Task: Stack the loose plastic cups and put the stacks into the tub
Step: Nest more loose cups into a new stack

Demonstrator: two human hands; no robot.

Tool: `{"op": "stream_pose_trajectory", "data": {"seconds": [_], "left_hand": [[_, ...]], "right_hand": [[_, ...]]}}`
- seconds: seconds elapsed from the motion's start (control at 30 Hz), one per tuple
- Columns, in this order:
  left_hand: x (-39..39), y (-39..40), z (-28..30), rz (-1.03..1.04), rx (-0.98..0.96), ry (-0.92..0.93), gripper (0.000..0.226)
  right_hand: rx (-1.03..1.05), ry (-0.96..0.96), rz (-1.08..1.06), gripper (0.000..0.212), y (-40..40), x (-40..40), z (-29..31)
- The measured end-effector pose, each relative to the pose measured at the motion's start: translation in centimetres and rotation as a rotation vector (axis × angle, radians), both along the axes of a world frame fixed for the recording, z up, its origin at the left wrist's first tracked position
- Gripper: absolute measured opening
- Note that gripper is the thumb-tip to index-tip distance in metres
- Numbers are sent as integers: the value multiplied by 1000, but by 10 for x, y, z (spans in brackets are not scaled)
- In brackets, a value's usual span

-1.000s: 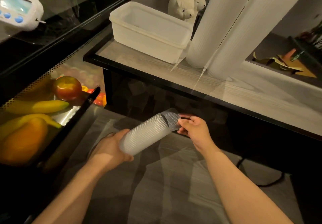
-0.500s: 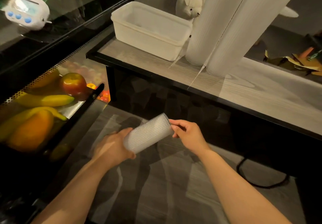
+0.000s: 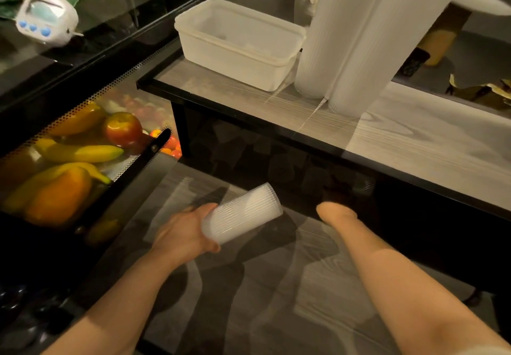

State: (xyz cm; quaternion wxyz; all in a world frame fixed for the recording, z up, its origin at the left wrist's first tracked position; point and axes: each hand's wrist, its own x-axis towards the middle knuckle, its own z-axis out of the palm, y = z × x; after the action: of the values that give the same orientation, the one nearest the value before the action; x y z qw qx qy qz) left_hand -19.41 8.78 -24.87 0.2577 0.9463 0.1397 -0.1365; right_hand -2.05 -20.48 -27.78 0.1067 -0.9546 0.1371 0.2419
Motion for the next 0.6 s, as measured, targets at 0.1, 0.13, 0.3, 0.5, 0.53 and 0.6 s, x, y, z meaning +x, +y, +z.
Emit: {"op": "stream_pose_trajectory", "data": {"seconds": [0.1,0.13,0.3,0.5,0.53,0.6], "left_hand": [[0,-4,-3,35,-28,-14,101],[0,-6,-5,41,-36,-25,101],[-4,-13,-16,63,-48,-58,102],[-5,-20,-23,44,-120,-80,101],[-6,-21,-24,44,-127,-89,101],[-7,-22,-26,41,-142,-108,101]], "right_hand": [[-59,-79,161,68,-8,18,-15],[-55,-95,179,68,-12,21,-20],[93,-201,165,47,-22,-2,-5],[814,-323,-429,15,-12,-42,25],[954,-299,-504,12,-9,-46,28],[1153,-236,-580,22,-3,-52,32]]}}
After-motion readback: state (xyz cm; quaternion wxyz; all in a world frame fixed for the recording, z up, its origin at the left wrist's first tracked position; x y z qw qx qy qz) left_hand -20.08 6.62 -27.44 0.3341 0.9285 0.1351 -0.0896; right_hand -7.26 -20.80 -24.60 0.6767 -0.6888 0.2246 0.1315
